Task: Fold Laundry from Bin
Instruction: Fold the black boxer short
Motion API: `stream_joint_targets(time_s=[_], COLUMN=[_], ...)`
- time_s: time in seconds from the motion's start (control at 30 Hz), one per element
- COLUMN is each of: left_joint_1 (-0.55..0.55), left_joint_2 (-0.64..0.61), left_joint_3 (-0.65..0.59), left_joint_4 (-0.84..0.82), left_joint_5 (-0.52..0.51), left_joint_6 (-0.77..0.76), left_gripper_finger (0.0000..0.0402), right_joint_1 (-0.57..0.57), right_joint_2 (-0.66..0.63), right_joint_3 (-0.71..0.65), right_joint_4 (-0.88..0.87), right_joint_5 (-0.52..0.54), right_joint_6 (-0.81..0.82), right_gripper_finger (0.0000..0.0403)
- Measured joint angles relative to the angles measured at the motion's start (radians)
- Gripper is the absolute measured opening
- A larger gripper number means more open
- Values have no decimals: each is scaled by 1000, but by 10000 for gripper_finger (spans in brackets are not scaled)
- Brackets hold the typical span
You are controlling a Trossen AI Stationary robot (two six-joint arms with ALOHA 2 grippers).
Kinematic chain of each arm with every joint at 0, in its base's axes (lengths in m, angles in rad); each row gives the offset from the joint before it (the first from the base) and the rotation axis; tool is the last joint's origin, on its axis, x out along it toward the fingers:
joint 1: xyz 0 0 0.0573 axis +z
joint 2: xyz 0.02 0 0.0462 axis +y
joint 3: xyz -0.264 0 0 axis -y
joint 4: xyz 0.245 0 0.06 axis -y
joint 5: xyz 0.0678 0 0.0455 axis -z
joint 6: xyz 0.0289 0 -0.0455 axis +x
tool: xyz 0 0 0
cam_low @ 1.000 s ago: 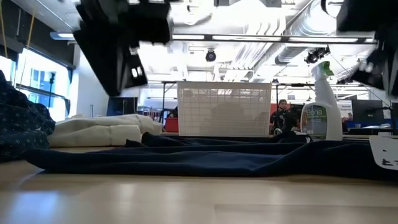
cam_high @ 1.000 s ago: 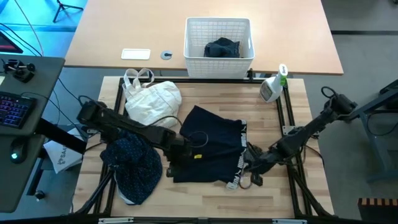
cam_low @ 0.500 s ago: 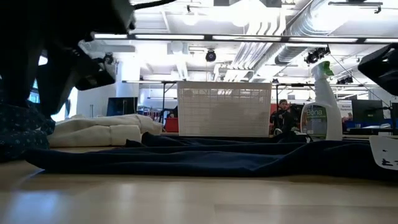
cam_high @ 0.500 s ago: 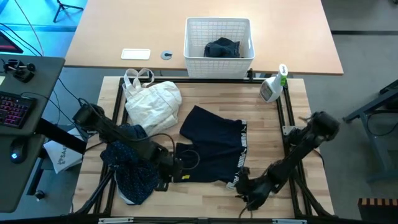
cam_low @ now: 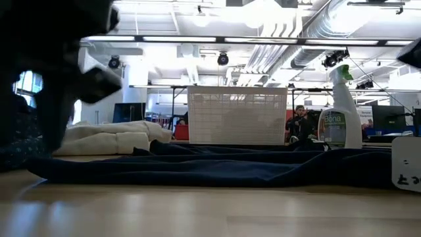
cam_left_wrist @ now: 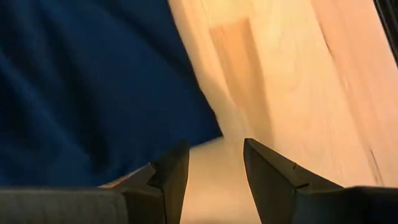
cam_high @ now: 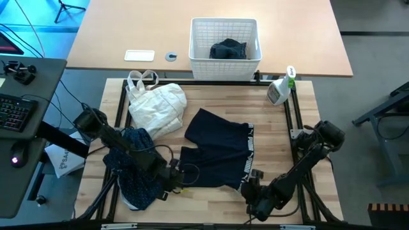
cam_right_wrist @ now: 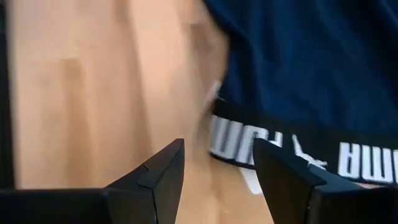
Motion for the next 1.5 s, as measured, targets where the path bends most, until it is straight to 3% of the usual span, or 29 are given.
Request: stream_joint_targets(time_s=[0.1, 0.23, 0.4, 0.5, 0.63, 0.7, 0.93, 1.1, 1.2, 1.33, 1.5], left_joint_1=[4, 4, 6, 15, 34, 43, 42, 40, 40, 39, 27], left_joint_2=[0, 0, 6, 23, 29, 24, 2, -9, -1, 28, 96], left_joint_3=[-61, -128, -165, -165, -146, -118, 64, 131, 132, 132, 132], left_joint_4=[72, 178, 257, 298, 309, 307, 152, 139, 173, 225, 274], left_joint_5=[39, -2, -15, -20, -22, -21, 27, 27, 71, 139, 89], left_joint_6=[0, 0, 11, -11, -163, -232, -266, -259, -167, -116, -116], left_gripper_finger=[141, 141, 136, 106, 23, 9, 1, 0, 7, 49, 124], right_joint_1=[-20, -47, -72, -73, -60, -41, 22, 39, 39, 63, 139], right_joint_2=[-1, 4, 45, 57, 37, 9, -159, -224, -222, -236, -304], right_joint_3=[-32, -73, -76, -74, -72, -76, -78, -77, -123, -206, -292], right_joint_4=[73, 189, 119, 102, 33, -21, -147, -123, -56, -12, 12], right_joint_5=[1, -29, -38, -61, -111, -140, -156, -148, -142, -166, -125], right_joint_6=[-19, -114, -143, -172, -216, -229, -229, -269, -264, -112, 15], right_gripper_finger=[190, 181, 143, 102, 22, 9, 3, 1, 4, 21, 95])
